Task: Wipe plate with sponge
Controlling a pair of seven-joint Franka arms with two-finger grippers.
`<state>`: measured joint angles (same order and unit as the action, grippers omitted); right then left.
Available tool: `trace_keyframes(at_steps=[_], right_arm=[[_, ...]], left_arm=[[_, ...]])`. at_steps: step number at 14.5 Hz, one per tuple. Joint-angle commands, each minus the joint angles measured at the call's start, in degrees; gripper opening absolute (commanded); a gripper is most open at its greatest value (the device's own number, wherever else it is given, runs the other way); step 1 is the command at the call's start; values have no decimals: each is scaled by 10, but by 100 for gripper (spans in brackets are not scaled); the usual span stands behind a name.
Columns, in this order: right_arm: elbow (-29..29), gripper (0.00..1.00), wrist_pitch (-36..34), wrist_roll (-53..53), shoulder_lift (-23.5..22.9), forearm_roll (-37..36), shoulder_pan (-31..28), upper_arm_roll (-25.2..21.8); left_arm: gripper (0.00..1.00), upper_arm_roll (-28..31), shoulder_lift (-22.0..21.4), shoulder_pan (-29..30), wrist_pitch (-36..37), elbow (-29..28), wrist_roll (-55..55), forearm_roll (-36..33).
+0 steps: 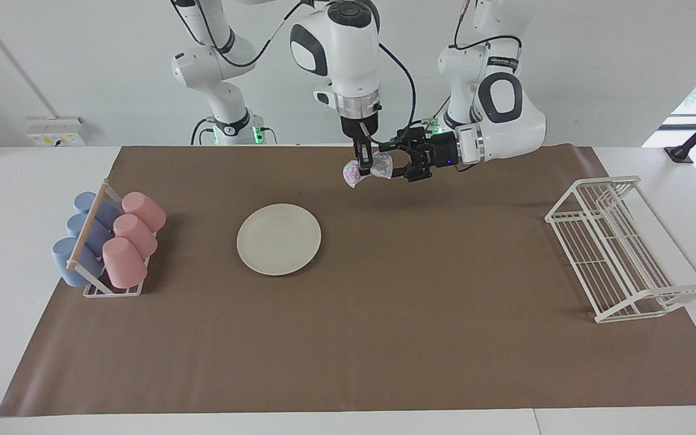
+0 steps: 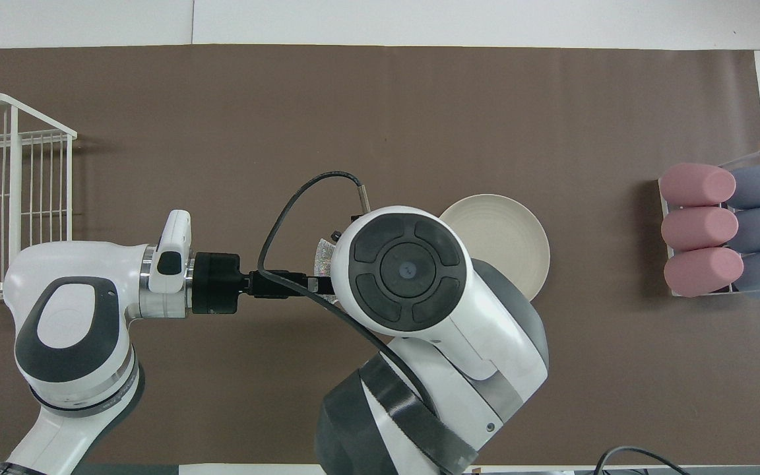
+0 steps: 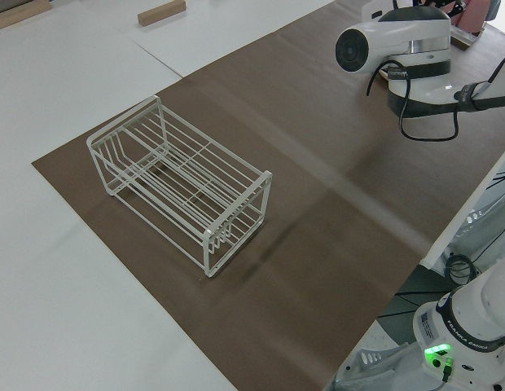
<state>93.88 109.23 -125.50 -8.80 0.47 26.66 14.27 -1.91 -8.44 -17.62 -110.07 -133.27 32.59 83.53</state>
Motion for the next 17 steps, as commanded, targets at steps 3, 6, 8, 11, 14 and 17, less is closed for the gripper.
trace_keyframes(at_steps=[3,6,8,11,14,17], right_arm=[[-16,0,-8,-8,-10,-18,-6,4],[-16,0,-8,-7,-10,-18,-6,3],[-16,0,-7,-7,-10,-18,-6,4],[-16,0,-7,-6,-10,-18,-6,3],[-16,5,-1,-2,-12,-13,-13,2],[-13,100,5,-4,-12,-15,-13,2]], left_arm=[[35,4,4,-3,14,10,8,9],[0,4,7,-2,15,16,5,10],[0,4,7,-2,15,17,-12,10],[0,4,4,1,18,17,-22,10],[0,4,3,3,18,17,-23,9],[0,4,1,5,18,17,-31,9]])
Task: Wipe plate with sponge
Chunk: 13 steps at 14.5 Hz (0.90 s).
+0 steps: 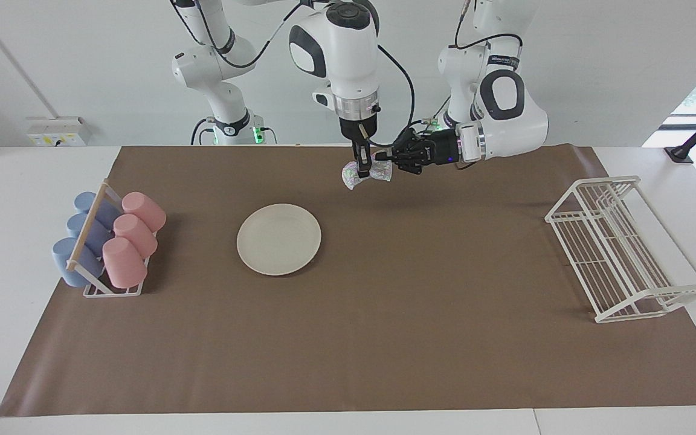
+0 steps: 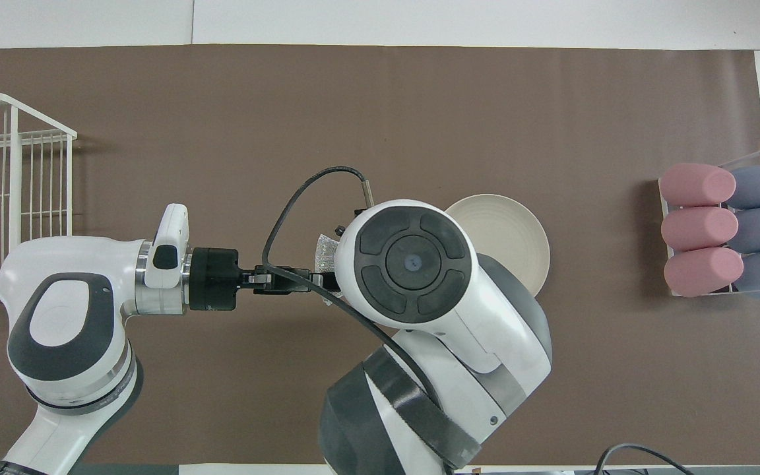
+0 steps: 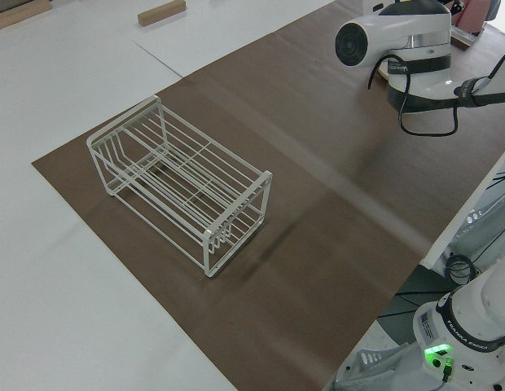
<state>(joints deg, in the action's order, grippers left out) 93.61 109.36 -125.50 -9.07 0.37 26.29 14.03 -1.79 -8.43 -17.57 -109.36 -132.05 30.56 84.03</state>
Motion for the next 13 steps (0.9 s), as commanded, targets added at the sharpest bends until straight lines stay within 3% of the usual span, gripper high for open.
trace_keyframes(at_steps=[1,4,6,8,13], right_arm=[[-10,100,5,-6,-10,-13,-10,4],[-4,100,24,6,-1,-10,-33,3],[-3,100,16,76,6,-10,-50,2],[17,100,7,160,30,-10,-76,2],[63,100,-42,589,111,-11,-177,1]], left_arm=[[0,3,1,4,11,5,-10,4],[0,4,1,4,4,5,-12,2],[0,6,3,5,2,5,-20,-5],[0,7,2,13,-15,7,-41,-61],[0,6,-11,75,-9,42,-152,-205]])
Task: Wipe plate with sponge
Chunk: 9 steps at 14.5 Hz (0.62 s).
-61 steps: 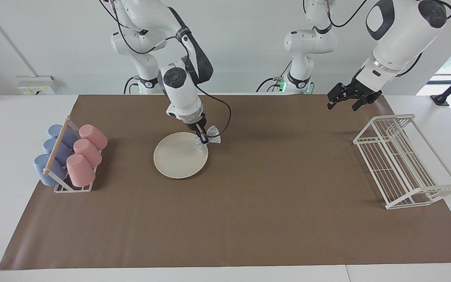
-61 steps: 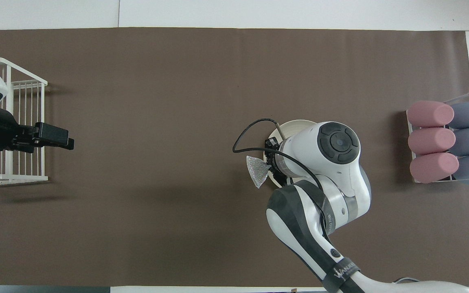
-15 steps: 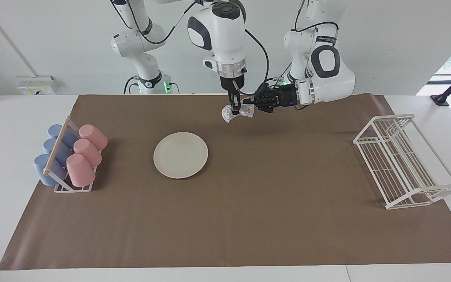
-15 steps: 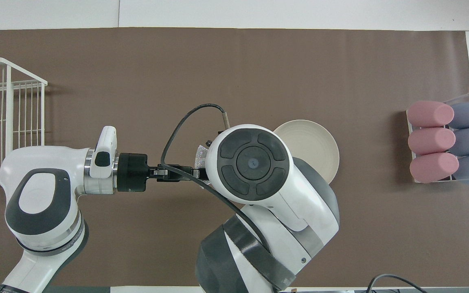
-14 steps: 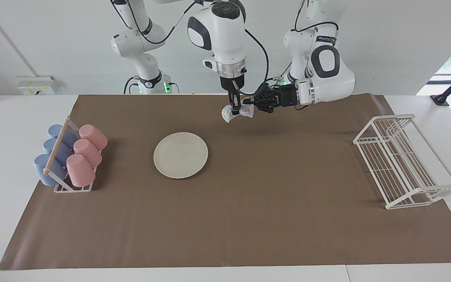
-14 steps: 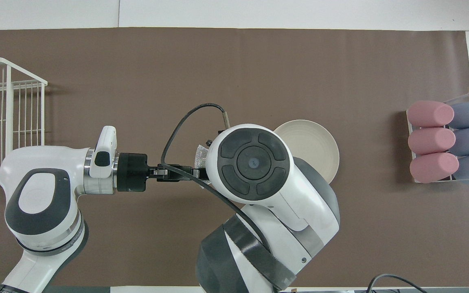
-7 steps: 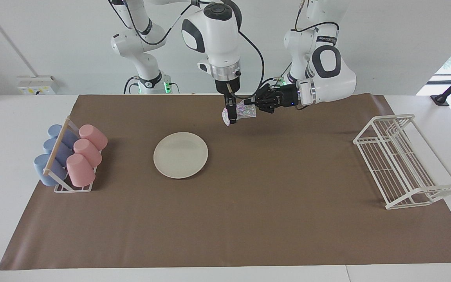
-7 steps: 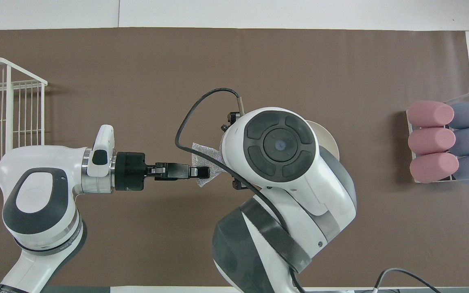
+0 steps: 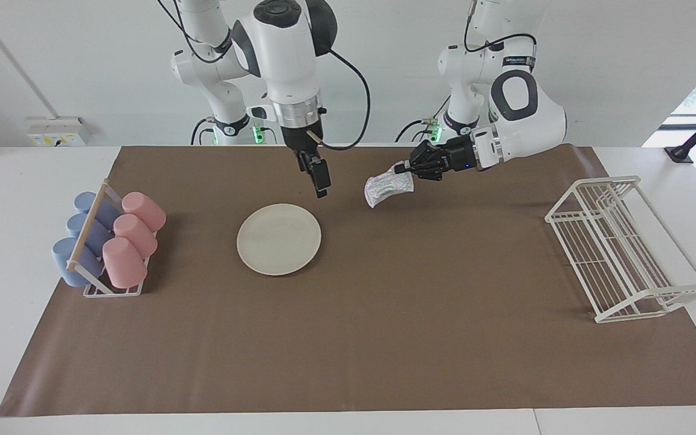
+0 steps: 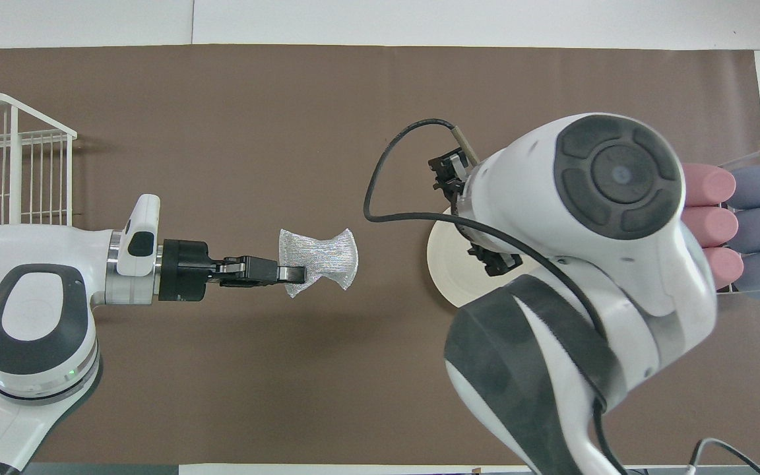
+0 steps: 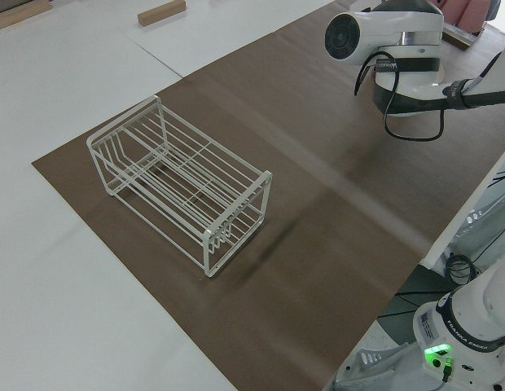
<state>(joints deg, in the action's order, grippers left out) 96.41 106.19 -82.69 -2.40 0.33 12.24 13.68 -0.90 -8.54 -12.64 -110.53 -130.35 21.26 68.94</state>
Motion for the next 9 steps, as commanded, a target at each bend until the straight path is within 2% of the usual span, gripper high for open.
trace_keyframes(at_steps=[1,3,7,9], right_arm=[[34,100,-22,245,54,-10,-56,5],[34,100,-30,379,70,-9,-85,5],[33,100,-143,611,78,-10,-174,3],[28,100,-153,707,78,-9,-217,3]], left_arm=[[0,-3,-12,30,5,46,-107,-113],[0,-3,-6,36,18,86,-164,-198],[0,-3,5,40,36,136,-231,-383],[0,-3,19,40,62,171,-277,-484]])
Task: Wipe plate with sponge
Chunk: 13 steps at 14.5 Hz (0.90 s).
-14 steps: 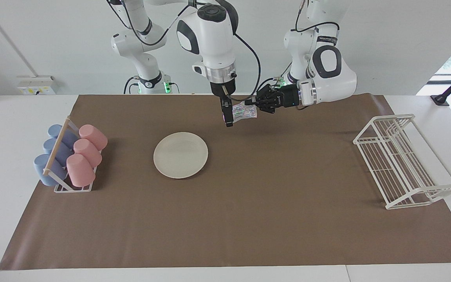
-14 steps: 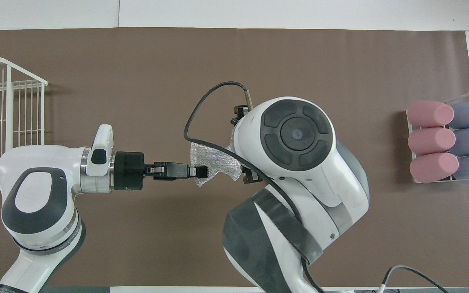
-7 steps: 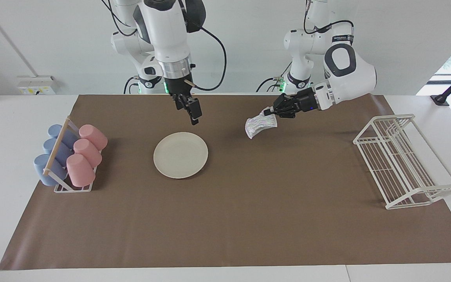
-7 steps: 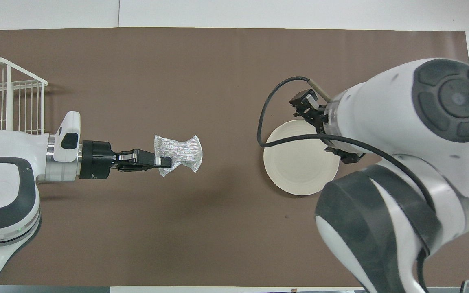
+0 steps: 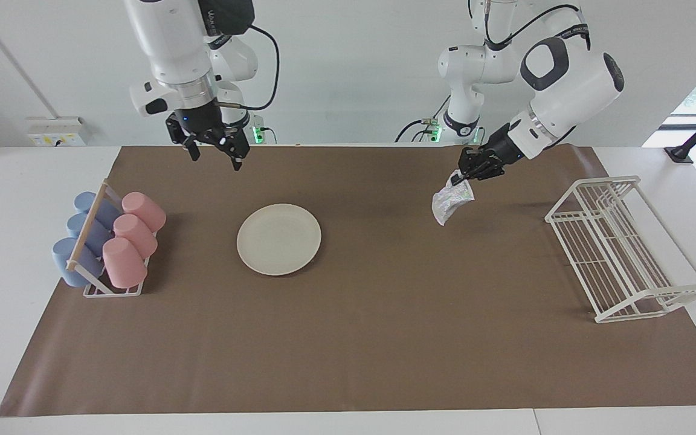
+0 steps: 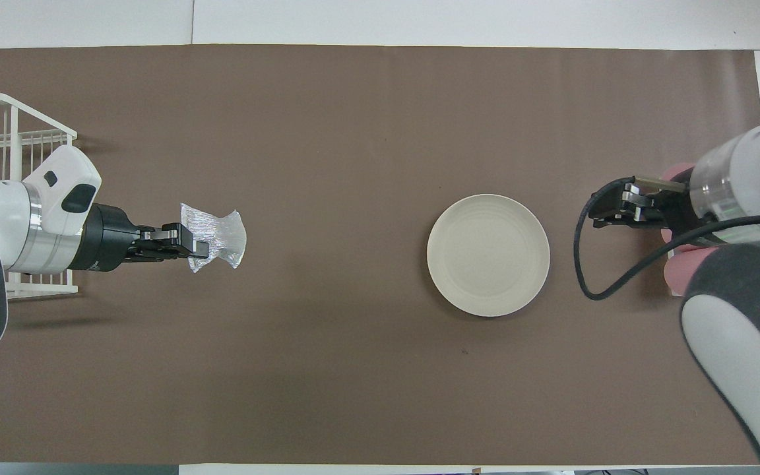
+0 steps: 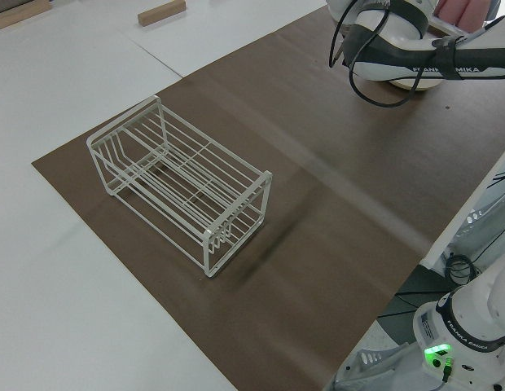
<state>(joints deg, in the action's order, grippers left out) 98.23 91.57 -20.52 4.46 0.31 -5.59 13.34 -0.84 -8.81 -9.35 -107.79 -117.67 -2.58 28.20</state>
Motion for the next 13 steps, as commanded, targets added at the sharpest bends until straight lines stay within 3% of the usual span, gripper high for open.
trace_keyframes(at_steps=[1,7,8,10,11,13], right_arm=[[9,100,-7,114,9,-8,-51,6],[2,100,-9,166,5,-9,-58,4],[2,100,-11,173,3,-8,-45,-21],[-2,100,-10,195,0,-8,45,-117],[-4,100,-10,198,-2,-7,64,-146],[-26,100,-10,226,-14,-16,71,-154]], left_arm=[[0,-4,32,6,51,62,-47,-129],[0,-7,66,-1,140,152,-66,-395],[0,-7,81,-1,161,178,-66,-423],[0,-9,109,-8,205,219,-66,-513],[0,-9,117,-15,207,224,-68,-549],[0,-9,142,-20,207,226,-80,-650]])
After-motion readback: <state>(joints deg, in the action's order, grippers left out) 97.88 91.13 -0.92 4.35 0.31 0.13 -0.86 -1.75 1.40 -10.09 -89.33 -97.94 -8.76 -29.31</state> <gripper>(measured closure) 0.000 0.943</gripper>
